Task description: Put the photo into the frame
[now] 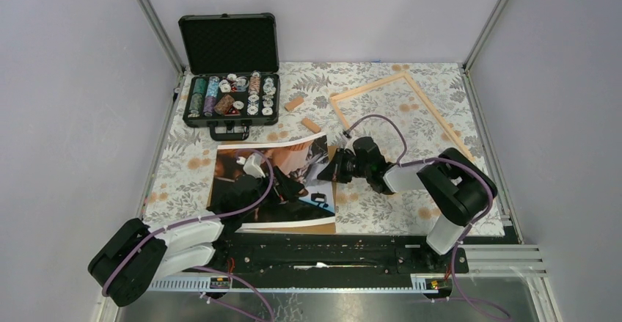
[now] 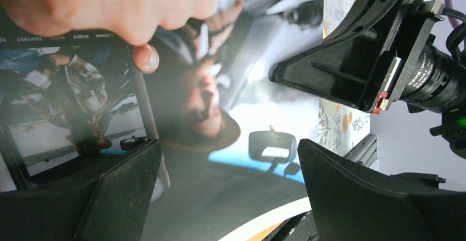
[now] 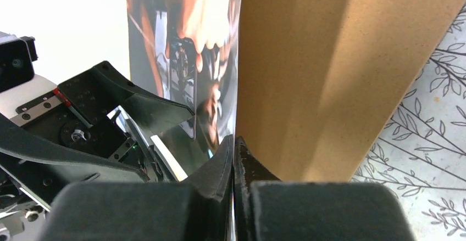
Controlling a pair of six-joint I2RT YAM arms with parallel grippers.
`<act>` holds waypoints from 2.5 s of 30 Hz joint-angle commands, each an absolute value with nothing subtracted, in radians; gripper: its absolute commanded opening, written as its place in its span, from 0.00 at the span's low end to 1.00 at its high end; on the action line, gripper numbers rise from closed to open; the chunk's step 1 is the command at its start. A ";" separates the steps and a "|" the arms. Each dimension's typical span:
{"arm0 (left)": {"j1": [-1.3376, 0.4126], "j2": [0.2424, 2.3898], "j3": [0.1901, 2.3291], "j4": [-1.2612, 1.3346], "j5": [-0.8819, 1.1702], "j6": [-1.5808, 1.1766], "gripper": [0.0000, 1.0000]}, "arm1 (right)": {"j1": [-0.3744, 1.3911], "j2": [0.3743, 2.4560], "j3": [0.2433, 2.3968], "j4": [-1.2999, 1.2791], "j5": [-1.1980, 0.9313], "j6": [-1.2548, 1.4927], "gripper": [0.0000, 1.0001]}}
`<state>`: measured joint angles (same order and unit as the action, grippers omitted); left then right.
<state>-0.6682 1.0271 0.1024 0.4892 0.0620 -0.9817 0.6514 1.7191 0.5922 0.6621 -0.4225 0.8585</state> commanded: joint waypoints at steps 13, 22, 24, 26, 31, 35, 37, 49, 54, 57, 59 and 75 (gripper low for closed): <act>-0.667 0.872 0.146 0.567 0.276 -0.864 0.99 | 0.647 1.267 1.059 -0.378 0.029 0.260 0.00; -0.667 1.030 0.145 0.728 0.319 -0.847 0.99 | 0.647 1.192 1.403 -0.688 0.289 -0.116 0.00; -0.670 1.081 0.133 0.760 0.320 -0.864 0.99 | 0.648 1.176 1.467 -0.695 0.335 -0.194 0.00; -0.672 1.124 0.125 0.782 0.323 -0.858 0.99 | 0.647 1.158 1.516 -0.695 0.326 -0.316 0.00; -0.673 1.236 0.164 0.808 0.392 -0.824 0.99 | 0.647 1.114 1.530 -0.603 0.250 -0.647 0.00; -0.674 1.263 0.158 0.836 0.407 -0.829 0.99 | 0.647 1.130 1.457 -0.497 0.202 -0.922 0.00; -0.675 1.241 0.142 0.844 0.401 -0.830 0.99 | 0.647 1.147 1.416 -0.495 0.204 -1.070 0.00; -0.674 1.188 0.100 0.873 0.390 -0.834 0.99 | 0.488 0.975 0.910 -0.402 -0.074 -1.357 0.00; -0.673 1.178 0.094 0.873 0.385 -0.833 0.99 | 0.489 0.883 0.757 -0.351 -0.129 -1.341 0.00; -0.672 1.187 0.097 0.876 0.388 -0.834 0.99 | 0.488 0.888 0.747 -0.398 -0.148 -1.366 0.00; -0.673 1.189 0.095 0.881 0.390 -0.835 0.99 | 0.485 0.913 0.744 -0.428 -0.095 -1.383 0.00; -0.672 1.207 0.098 0.898 0.394 -0.840 0.99 | 0.304 0.972 0.596 -0.237 -0.135 -1.480 0.24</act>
<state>-0.6712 1.2015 0.1131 0.8215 0.3782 -0.8455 0.3252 0.9546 0.5926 -0.3336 -0.1078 -1.4216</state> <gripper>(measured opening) 0.987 0.222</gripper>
